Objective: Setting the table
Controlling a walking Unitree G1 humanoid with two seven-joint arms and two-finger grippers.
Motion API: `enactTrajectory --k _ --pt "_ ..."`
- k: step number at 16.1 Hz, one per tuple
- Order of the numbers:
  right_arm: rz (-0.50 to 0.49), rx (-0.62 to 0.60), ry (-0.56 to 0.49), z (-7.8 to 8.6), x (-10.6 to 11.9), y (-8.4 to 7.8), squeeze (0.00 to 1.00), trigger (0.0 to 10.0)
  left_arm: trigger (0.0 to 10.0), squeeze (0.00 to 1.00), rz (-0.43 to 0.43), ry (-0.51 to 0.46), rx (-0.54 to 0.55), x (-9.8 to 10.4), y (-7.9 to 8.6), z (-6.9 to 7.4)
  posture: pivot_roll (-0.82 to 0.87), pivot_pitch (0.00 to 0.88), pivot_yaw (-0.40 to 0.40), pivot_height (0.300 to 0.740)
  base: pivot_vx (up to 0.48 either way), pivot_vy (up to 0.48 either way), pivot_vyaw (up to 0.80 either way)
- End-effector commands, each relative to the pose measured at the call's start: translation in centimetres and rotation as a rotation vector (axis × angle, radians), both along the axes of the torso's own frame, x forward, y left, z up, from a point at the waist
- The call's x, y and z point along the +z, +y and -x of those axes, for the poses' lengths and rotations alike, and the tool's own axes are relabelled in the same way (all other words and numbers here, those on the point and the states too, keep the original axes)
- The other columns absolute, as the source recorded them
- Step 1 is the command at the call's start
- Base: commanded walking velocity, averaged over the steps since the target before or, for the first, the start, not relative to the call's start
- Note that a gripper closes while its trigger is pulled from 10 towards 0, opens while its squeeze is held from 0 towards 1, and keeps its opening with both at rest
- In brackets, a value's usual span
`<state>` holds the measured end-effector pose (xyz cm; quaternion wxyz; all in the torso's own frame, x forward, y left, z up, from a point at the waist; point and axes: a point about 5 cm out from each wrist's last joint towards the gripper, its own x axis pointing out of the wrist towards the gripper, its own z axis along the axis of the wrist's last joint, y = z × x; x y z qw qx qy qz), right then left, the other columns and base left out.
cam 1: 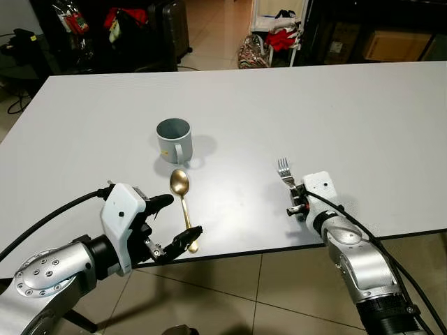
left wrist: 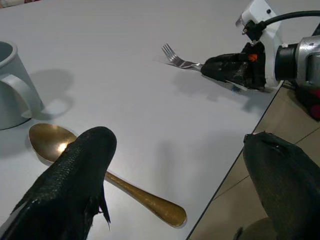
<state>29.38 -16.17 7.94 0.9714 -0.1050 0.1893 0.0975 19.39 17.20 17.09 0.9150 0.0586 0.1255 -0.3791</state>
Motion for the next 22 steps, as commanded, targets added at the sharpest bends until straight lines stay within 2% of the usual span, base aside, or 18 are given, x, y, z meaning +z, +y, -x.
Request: enactTrajectory --k 1,4,5,8,10,12,13,14,15,16,17,18,19,20,21,22 --pt "-0.014 -0.01 0.033 0.4 -0.5 -0.1 1.0 10.0 10.0 0.0 -0.011 -0.007 -0.016 0.3 -0.2 0.1 -0.01 0.051 0.029 0.74 0.0 0.0 0.0" --pt "-0.044 -0.008 0.01 0.3 0.3 0.0 1.0 10.0 10.0 0.0 -0.014 -0.01 -0.014 0.3 0.0 0.0 -0.01 0.046 0.03 0.74 0.0 0.0 0.0" --pt "-0.071 -0.003 -0.028 0.3 1.2 0.0 1.0 10.0 10.0 0.0 -0.012 -0.02 -0.011 0.5 0.0 -0.1 -0.01 0.045 0.028 0.74 0.0 0.0 0.0" --pt "-0.149 -0.008 -0.124 1.1 4.3 0.0 1.0 10.0 10.0 0.0 0.071 -0.076 0.009 2.0 -0.2 -0.5 -0.02 0.033 0.025 0.74 0.0 0.0 0.0" --pt "-0.173 0.009 -0.183 2.5 6.6 0.3 1.0 10.0 10.0 0.0 0.132 -0.084 0.061 2.7 0.0 -0.9 -0.04 0.022 0.039 0.74 0.0 0.0 0.0" --pt "-0.209 0.027 -0.253 3.5 8.5 0.9 1.0 10.0 10.0 0.0 0.148 -0.128 0.149 2.8 0.2 -1.6 -0.05 0.015 0.05 0.74 0.0 0.0 0.0" --pt "-0.173 0.082 -0.279 3.9 9.4 1.9 1.0 10.0 10.0 0.0 0.117 -0.148 0.28 2.3 0.5 -2.3 -0.07 0.016 0.058 0.74 0.0 0.0 0.0" --pt "-0.165 0.082 -0.287 4.0 9.6 2.0 1.0 10.0 10.0 0.0 0.109 -0.142 0.347 1.9 0.1 -2.5 -0.07 0.018 0.063 0.74 0.0 0.0 0.8" --pt "-0.155 0.073 -0.306 4.0 9.5 2.4 1.0 10.0 10.0 0.0 0.134 -0.135 0.479 1.4 -0.9 -3.2 -0.07 0.025 0.073 0.74 0.0 0.0 0.8" --pt "-0.153 0.075 -0.303 4.0 9.6 2.6 1.0 10.0 10.0 0.0 0.163 -0.13 0.517 1.5 -1.0 -3.5 -0.08 0.025 0.073 0.74 0.0 0.0 0.8" --pt "-0.144 0.048 -0.318 3.9 9.8 2.4 1.0 10.0 10.0 0.0 0.154 -0.168 0.615 1.6 -1.1 -3.9 -0.08 0.029 0.07 0.74 0.0 0.0 0.8" --pt "-0.182 0.032 -0.318 3.5 10.2 2.4 1.0 10.0 10.0 0.0 0.176 -0.192 0.658 1.6 -1.3 -4.4 -0.06 0.029 0.061 0.74 0.0 0.0 0.8" --pt "-0.194 0.029 -0.321 3.2 10.3 2.3 1.0 10.0 10.0 0.0 0.155 -0.203 0.684 1.3 -1.2 -4.6 -0.05 0.025 0.057 0.74 0.0 0.0 0.8" --pt "-0.162 0.022 -0.335 3.2 10.0 2.2 1.0 10.0 10.0 0.0 0.153 -0.194 0.719 1.0 -1.0 -4.6 -0.05 0.018 0.062 0.74 0.0 0.0 0.8" --pt "-0.16 0.019 -0.328 3.3 9.9 2.0 1.0 10.0 10.0 0.0 0.116 -0.211 0.77 0.9 -0.5 -4.3 -0.06 0.01 0.065 0.74 0.0 0.0 0.8" --pt "-0.168 0.004 -0.328 3.5 10.0 1.8 1.0 10.0 10.0 0.0 0.025 -0.227 0.759 0.6 -0.4 -4.1 -0.06 0.008 0.066 0.74 0.0 0.0 0.8"
